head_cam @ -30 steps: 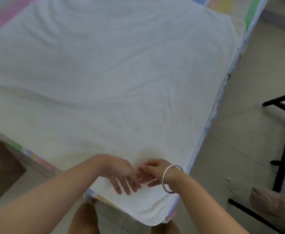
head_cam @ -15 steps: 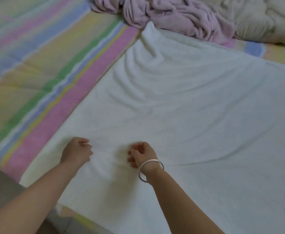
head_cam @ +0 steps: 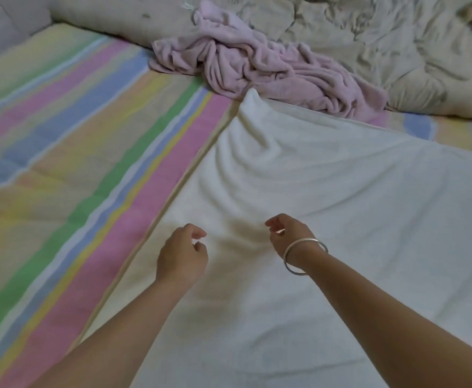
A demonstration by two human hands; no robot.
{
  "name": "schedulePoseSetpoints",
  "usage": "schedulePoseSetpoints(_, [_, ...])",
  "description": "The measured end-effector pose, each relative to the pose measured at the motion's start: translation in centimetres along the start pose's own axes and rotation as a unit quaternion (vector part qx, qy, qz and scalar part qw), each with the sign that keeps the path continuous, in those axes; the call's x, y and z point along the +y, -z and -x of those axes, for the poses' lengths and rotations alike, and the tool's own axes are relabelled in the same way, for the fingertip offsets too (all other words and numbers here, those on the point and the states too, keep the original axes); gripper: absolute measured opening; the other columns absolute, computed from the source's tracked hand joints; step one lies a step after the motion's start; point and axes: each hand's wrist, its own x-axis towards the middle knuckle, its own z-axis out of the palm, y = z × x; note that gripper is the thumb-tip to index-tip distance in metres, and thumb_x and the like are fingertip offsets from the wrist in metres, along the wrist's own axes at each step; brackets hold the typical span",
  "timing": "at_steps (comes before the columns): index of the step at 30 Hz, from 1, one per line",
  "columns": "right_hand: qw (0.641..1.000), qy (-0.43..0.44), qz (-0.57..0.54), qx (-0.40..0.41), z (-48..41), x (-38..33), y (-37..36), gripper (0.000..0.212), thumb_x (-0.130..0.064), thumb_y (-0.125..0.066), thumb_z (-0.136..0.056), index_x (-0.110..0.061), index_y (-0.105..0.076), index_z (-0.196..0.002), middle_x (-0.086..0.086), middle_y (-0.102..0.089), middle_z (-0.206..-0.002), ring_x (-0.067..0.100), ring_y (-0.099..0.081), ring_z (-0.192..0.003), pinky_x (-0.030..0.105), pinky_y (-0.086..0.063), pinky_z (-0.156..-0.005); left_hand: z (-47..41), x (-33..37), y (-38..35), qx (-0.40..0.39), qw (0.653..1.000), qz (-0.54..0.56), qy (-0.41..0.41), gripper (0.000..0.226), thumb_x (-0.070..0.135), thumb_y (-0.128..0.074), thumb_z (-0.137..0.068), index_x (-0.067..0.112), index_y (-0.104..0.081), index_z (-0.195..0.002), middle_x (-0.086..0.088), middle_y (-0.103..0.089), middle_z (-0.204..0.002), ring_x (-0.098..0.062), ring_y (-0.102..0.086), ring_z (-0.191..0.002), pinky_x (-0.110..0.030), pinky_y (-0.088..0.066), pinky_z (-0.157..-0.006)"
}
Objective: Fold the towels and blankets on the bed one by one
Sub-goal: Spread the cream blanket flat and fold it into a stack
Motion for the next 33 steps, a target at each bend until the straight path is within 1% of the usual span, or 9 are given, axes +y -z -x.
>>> schedulePoseSetpoints(4, [0.999, -0.014, 0.036, 0.019, -5.2, 0.2, 3.3, 0.031, -0.014, -0.05, -0.09, -0.027, -0.059, -0.117, -0.007, -0.062, -0.116, 0.015, -0.057, -0.106, 0.028, -0.046, -0.093, -4.6, 3.7, -1.3, -0.039, 0.999, -0.001, -0.029, 0.02, 0.014, -0.05, -0.092, 0.027, -0.06, -0.102, 0.012, -0.061, -0.111, -0.014, -0.061, -0.096, -0.033, -0.051, -0.085])
schedulePoseSetpoints(9, [0.995, -0.006, 0.095, 0.033, -13.1, -0.7, 6.3, 0.034, -0.017, -0.05, -0.09, -0.028, -0.056, -0.122, -0.004, -0.057, -0.125, 0.017, -0.05, -0.119, 0.033, -0.043, -0.1, -12.6, 8.0, -2.8, -0.003, 0.998, -0.02, -0.057, 0.021, 0.015, -0.049, -0.092, 0.026, -0.06, -0.106, 0.01, -0.06, -0.113, -0.015, -0.059, -0.1, -0.032, -0.05, -0.084])
schedulePoseSetpoints(15, [0.987, -0.002, 0.141, 0.076, -23.9, -3.1, 8.8, 0.037, -0.019, -0.049, -0.09, -0.026, -0.055, -0.127, 0.0, -0.055, -0.128, 0.02, -0.045, -0.124, 0.035, -0.041, -0.102, -23.4, 11.2, -5.0, 0.024, 0.991, -0.051, -0.122, 0.021, 0.016, -0.051, -0.091, 0.025, -0.061, -0.108, 0.005, -0.056, -0.115, -0.017, -0.054, -0.111, -0.035, -0.049, -0.084])
schedulePoseSetpoints(20, [0.979, 0.012, 0.166, 0.119, -31.7, -5.4, 10.1, 0.04, -0.018, -0.049, -0.091, -0.026, -0.053, -0.13, 0.0, -0.054, -0.131, 0.02, -0.041, -0.127, 0.036, -0.04, -0.103, -32.4, 14.0, -5.8, 0.05, 0.988, 0.02, -0.146, 0.022, 0.014, -0.054, -0.088, 0.024, -0.064, -0.105, 0.005, -0.06, -0.114, -0.018, -0.058, -0.106, -0.033, -0.047, -0.087])
schedulePoseSetpoints(23, [0.982, 0.017, 0.135, 0.128, -35.6, -6.5, 10.4, 0.048, -0.017, -0.054, -0.089, -0.023, -0.043, -0.136, 0.002, -0.051, -0.136, 0.023, -0.046, -0.127, 0.035, -0.039, -0.103, -36.5, 15.4, -5.6, 0.059, 0.989, 0.043, -0.131, 0.023, 0.012, -0.055, -0.087, 0.022, -0.065, -0.105, 0.001, -0.064, -0.112, -0.021, -0.06, -0.106, -0.033, -0.047, -0.088])
schedulePoseSetpoints(25, [0.987, 0.013, 0.12, 0.111, -37.5, -6.9, 10.2, 0.052, -0.019, -0.057, -0.088, -0.021, -0.041, -0.137, 0.004, -0.051, -0.137, 0.025, -0.048, -0.125, 0.035, -0.04, -0.102, -38.4, 15.7, -5.6, 0.051, 0.991, 0.039, -0.114, 0.023, 0.013, -0.056, -0.087, 0.021, -0.063, -0.108, -0.001, -0.065, -0.114, -0.023, -0.061, -0.107, -0.034, -0.048, -0.088])
schedulePoseSetpoints(27, [0.988, 0.008, 0.122, 0.091, -39.2, -7.2, 9.6, 0.05, -0.023, -0.058, -0.088, -0.021, -0.043, -0.137, 0.005, -0.05, -0.138, 0.026, -0.048, -0.125, 0.035, -0.04, -0.103, -39.9, 15.3, -5.7, 0.04, 0.994, 0.022, -0.103, 0.026, 0.019, -0.059, -0.087, 0.019, -0.06, -0.113, -0.002, -0.065, -0.116, -0.024, -0.061, -0.109, -0.035, -0.048, -0.09])
schedulePoseSetpoints(30, [0.982, -0.002, 0.153, 0.109, -40.6, -7.5, 8.7, 0.044, -0.032, -0.054, -0.091, -0.025, -0.048, -0.134, 0.005, -0.05, -0.136, 0.028, -0.044, -0.125, 0.035, -0.041, -0.101, -41.0, 14.8, -6.0, 0.0, 0.996, 0.04, -0.085, 0.038, 0.03, -0.064, -0.088, 0.016, -0.054, -0.121, -0.001, -0.065, -0.118, -0.024, -0.059, -0.113, -0.033, -0.046, -0.094])
schedulePoseSetpoints(33, [0.986, 0.009, 0.128, 0.109, -41.8, -8.4, 8.9, 0.036, -0.035, -0.054, -0.091, -0.023, -0.059, -0.125, 0.006, -0.062, -0.122, 0.027, -0.055, -0.112, 0.032, -0.046, -0.09, -42.1, 15.2, -6.0, -0.054, 0.99, 0.115, -0.06, 0.051, 0.036, -0.07, -0.086, 0.014, -0.053, -0.128, 0.007, -0.061, -0.112, -0.018, -0.059, -0.113, -0.029, -0.044, -0.098])
